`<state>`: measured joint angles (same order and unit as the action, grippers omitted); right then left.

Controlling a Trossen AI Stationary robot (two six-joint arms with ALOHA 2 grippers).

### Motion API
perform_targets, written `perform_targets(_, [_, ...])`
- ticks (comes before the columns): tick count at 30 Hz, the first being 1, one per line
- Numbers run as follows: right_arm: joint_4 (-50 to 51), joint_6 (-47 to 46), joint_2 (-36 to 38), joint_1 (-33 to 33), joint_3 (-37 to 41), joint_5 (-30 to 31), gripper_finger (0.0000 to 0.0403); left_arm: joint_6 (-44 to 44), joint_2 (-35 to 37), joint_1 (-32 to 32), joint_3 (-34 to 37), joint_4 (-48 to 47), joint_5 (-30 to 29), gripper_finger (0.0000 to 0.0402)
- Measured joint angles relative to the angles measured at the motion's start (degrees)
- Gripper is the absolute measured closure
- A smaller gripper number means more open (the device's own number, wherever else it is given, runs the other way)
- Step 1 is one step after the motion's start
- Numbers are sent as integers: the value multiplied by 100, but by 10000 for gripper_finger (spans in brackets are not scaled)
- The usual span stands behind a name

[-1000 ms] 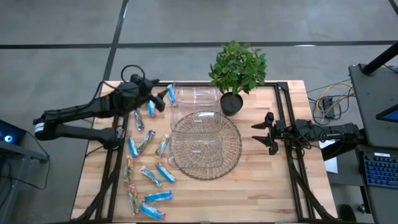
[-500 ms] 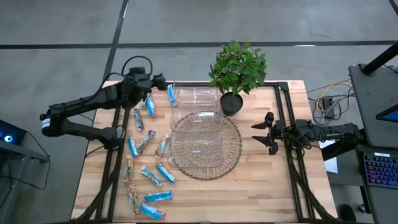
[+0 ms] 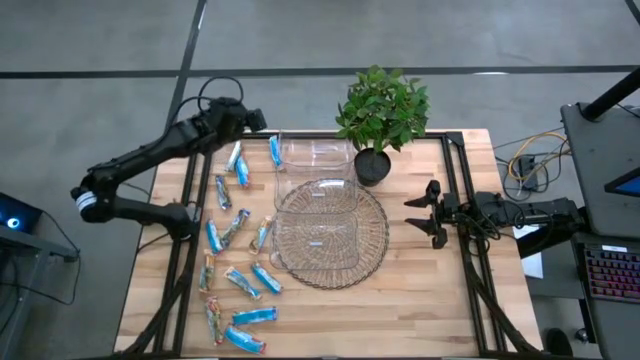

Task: Pick and place Granola Bars by type
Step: Put the yellow granola bar into the bottom transparent bin

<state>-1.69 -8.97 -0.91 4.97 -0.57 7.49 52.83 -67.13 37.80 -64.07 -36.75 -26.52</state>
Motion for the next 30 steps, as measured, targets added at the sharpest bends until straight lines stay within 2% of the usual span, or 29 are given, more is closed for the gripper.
perform_targets(4, [0, 0, 0, -2, -1, 0, 177, -182, -342, 343, 27, 265, 454, 140])
perform_targets(9, [0, 0, 1, 0, 1, 0, 174, -162, -822, 456, 59, 438, 837, 140])
perform_targets(18, [0, 0, 2, -1, 1, 0, 176, 173, -1487, 535, 216, 689, 956, 140])
perform_targets(23, [0, 0, 2, 0, 1, 0, 175, 420, -1617, 631, 529, 1205, 970, 140])
perform_targets(30, [0, 0, 2, 0, 1, 0, 175, 711, -1873, 757, 926, 1896, 1439, 140])
